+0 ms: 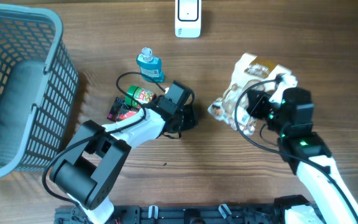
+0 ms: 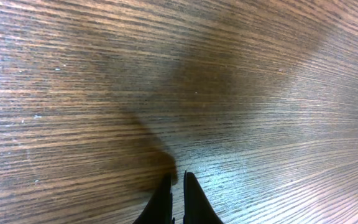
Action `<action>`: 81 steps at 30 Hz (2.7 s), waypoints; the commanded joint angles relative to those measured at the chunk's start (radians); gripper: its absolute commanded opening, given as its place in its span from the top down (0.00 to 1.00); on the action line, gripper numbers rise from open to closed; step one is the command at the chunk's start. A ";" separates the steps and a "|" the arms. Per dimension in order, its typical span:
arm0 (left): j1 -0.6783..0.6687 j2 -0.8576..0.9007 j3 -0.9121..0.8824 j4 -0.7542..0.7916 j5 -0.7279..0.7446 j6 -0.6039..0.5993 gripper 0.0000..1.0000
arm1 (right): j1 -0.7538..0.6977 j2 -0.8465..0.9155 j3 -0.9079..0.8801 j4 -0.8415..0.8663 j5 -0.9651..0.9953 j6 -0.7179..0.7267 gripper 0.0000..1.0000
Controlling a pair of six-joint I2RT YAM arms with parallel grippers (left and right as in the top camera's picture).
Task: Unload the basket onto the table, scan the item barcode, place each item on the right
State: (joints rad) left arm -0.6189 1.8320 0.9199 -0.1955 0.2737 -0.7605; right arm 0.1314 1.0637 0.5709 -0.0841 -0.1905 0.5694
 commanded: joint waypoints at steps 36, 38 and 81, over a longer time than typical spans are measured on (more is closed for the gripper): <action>0.153 -0.817 0.208 -0.221 -0.721 0.477 0.00 | 0.220 0.598 1.002 -0.090 0.668 -0.701 0.95; 0.156 -0.816 0.208 -0.225 -0.722 0.477 0.00 | 0.244 0.672 1.019 0.030 0.723 -0.846 0.95; 0.156 -0.674 0.208 -0.472 -0.922 0.477 0.00 | 0.291 1.355 1.083 0.891 -0.026 -1.724 0.95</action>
State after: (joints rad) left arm -0.4690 1.1400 1.1297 -0.6582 -0.6243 -0.2928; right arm 0.4156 2.3726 1.6264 0.8085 -0.1612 -1.0706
